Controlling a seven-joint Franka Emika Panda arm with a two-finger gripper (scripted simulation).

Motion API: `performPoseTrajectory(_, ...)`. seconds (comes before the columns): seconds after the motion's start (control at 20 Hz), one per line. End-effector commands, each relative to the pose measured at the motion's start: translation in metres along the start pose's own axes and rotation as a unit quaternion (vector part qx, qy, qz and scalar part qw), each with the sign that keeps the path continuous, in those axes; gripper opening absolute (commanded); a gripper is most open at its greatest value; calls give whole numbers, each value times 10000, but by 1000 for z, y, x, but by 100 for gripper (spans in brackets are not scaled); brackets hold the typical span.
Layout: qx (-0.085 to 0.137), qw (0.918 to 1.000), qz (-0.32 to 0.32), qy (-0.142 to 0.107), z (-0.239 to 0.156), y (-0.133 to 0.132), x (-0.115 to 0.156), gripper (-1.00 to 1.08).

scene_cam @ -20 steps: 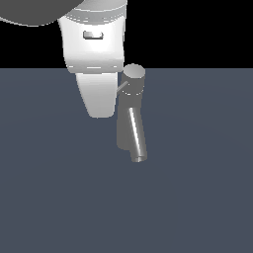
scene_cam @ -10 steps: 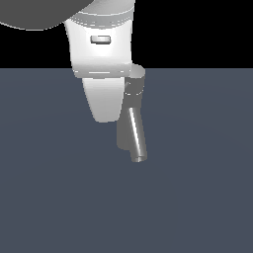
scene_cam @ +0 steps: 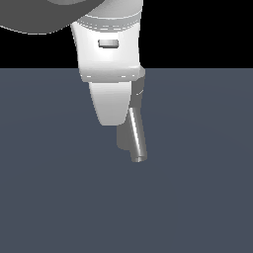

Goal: Turn on the faucet by rotating a designated handle.

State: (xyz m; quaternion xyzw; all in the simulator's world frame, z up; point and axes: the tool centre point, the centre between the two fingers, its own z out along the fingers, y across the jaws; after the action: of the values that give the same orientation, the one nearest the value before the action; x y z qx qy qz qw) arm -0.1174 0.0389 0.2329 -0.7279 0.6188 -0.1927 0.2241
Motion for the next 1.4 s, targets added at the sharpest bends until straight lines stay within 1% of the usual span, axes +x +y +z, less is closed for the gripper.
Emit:
performPoseTrajectory(0.0,-25,10000,70,45,1,5,8,-100)
performPoseTrajectory(0.95,-32,9999,82,50,1,20,20,-100)
performPoseTrajectory(1.05,5,10000,34,20,0,14,15,-100)
performPoseTrajectory(1.35,-1,10000,41,24,0,16,27,-100)
